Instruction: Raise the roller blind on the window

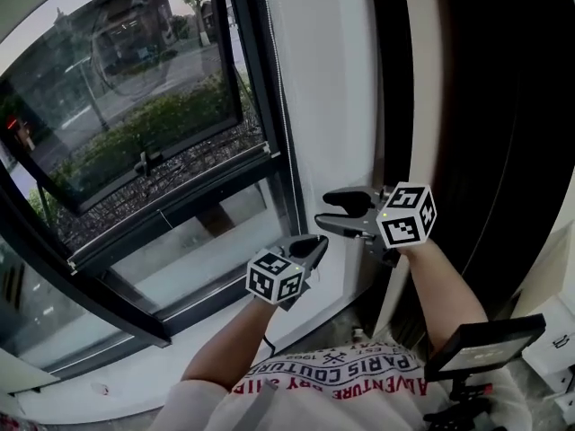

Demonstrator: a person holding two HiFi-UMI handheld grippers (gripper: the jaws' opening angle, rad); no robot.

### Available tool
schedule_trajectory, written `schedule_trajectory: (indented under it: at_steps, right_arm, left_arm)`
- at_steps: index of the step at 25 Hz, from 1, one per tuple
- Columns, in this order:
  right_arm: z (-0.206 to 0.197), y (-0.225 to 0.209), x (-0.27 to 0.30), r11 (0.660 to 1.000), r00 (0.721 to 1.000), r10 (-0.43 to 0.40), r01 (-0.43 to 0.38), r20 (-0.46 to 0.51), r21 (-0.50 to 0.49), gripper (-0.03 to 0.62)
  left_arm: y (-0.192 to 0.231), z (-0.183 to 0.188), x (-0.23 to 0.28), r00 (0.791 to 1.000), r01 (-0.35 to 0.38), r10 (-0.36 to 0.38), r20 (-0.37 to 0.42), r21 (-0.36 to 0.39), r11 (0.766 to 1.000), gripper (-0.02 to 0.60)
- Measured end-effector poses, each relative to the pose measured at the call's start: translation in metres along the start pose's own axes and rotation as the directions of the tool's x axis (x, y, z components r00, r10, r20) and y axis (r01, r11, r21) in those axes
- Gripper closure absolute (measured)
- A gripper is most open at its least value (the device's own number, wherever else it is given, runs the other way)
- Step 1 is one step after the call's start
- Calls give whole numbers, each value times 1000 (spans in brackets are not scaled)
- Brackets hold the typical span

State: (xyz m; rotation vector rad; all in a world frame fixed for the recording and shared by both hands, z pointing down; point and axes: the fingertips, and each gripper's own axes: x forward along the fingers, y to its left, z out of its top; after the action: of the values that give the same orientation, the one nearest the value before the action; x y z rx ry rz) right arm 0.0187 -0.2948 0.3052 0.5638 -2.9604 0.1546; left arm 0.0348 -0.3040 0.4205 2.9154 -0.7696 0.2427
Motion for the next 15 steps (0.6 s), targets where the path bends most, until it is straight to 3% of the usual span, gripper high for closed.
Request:
schedule_trajectory:
  at_steps: [6,11,15]
  right_arm:
    - [45,8,24,1000,1000,-11,12,27,-28,381]
    - [52,1,25,998,998,-52,53,21,-44,474]
    - [54,-8,23,998,997,-66,66,44,7,584]
  left_arm:
    - [-16,2,3,1000,23,-23,14,6,1000,570]
    - [-19,4,7,999,33,-33,8,21,999,569]
    - [-20,4,8,999,39,-39,10,22,999,571]
